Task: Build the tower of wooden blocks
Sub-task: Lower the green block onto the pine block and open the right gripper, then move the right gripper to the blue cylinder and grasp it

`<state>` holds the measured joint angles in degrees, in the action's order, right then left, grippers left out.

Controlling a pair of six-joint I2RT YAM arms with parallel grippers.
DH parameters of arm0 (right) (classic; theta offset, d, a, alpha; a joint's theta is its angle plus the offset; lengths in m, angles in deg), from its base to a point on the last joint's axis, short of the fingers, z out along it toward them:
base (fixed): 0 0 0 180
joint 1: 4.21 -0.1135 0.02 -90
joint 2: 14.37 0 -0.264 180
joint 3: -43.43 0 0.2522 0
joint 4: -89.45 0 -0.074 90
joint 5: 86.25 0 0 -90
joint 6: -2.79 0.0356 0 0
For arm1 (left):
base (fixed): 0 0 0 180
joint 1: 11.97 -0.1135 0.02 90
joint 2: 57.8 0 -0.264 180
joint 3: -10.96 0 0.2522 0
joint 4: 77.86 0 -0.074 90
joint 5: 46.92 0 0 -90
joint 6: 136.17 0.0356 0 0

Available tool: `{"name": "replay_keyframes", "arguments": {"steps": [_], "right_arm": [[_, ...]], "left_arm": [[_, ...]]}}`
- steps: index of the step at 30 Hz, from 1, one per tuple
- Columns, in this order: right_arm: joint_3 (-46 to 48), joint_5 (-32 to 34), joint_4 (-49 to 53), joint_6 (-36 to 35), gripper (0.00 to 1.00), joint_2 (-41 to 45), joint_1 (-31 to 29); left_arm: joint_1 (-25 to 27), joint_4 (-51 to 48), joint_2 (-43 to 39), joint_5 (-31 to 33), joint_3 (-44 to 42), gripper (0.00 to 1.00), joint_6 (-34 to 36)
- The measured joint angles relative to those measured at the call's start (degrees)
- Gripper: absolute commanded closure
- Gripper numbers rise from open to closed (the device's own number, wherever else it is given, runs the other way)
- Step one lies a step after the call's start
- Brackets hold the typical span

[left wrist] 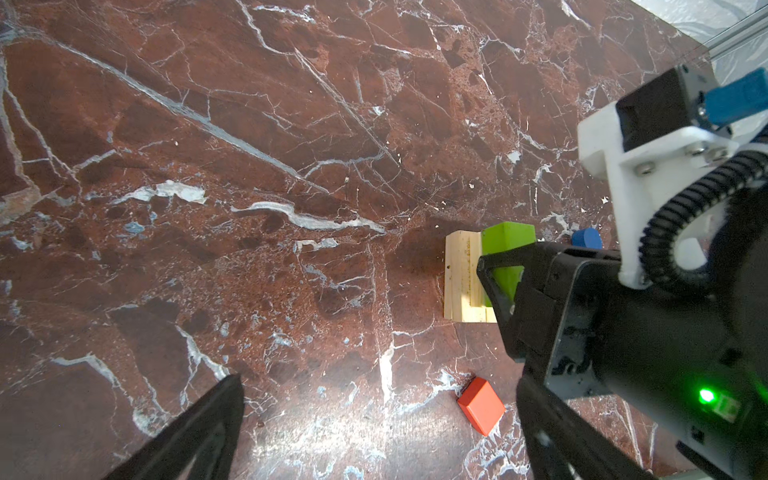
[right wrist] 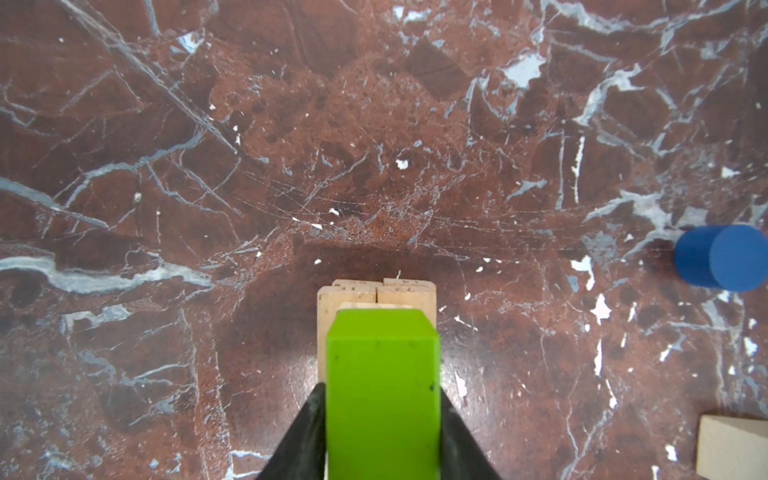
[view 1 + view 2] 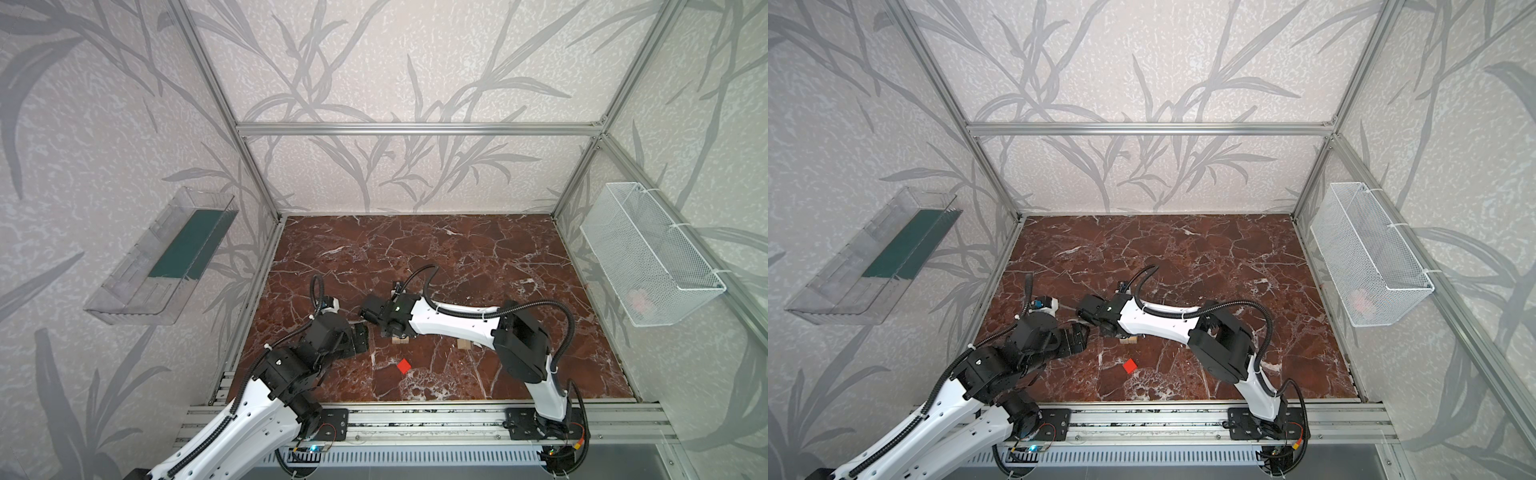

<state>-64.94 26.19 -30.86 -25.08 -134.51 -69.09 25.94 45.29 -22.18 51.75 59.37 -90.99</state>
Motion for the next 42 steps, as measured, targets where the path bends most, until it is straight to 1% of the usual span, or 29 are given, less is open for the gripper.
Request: {"name": "replay_keyframes", "arguments": {"steps": [5, 9, 16, 21, 25, 28, 31, 35, 39, 42], "right_arm": [[0.09, 0.0, -0.57, -0.02, 0.63, 0.0, 0.0], [0.37, -0.09, -0.68, -0.02, 0.6, 0.02, 0.0], [0.37, -0.57, -0.72, -0.7, 0.46, 0.96, 0.0], [0.94, -1.03, -1.53, -2.71, 0.37, 5.09, 0.0], [2.03, -1.07, -2.45, -5.31, 0.34, 9.46, 0.09], [3.48, -2.27, -3.06, -8.22, 0.33, 13.11, 1.03], [6.25, -4.98, -3.63, -11.43, 0.33, 16.83, 3.48], [11.63, -7.78, -4.31, -16.48, 0.32, 20.31, 9.62], [16.72, -11.23, -4.63, -20.76, 0.32, 20.94, 15.65], [19.74, -13.09, -4.61, -23.41, 0.32, 20.92, 18.69]], "left_arm": [[0.0, 0.07, 0.15, -0.02, 0.0, 0.0, 0.0], [0.0, 0.09, 0.26, -0.17, 0.0, 0.0, 0.0], [0.0, 0.09, 0.28, -0.24, 0.0, 0.0, 0.04], [0.0, -1.14, 0.92, -0.39, 1.33, 0.0, 0.46], [-0.02, -2.69, 1.62, -1.14, 4.28, 0.0, 1.77], [-0.04, -3.54, 2.69, -1.97, 7.23, 0.0, 4.11], [-0.15, -3.82, 4.76, -3.5, 10.51, 0.0, 6.95], [-0.28, -2.62, 9.07, -6.45, 12.96, 0.0, 11.1], [-0.37, -0.83, 13.77, -9.46, 13.31, 0.0, 15.43], [-0.5, -0.26, 15.91, -11.21, 13.88, 0.0, 17.38]]}}
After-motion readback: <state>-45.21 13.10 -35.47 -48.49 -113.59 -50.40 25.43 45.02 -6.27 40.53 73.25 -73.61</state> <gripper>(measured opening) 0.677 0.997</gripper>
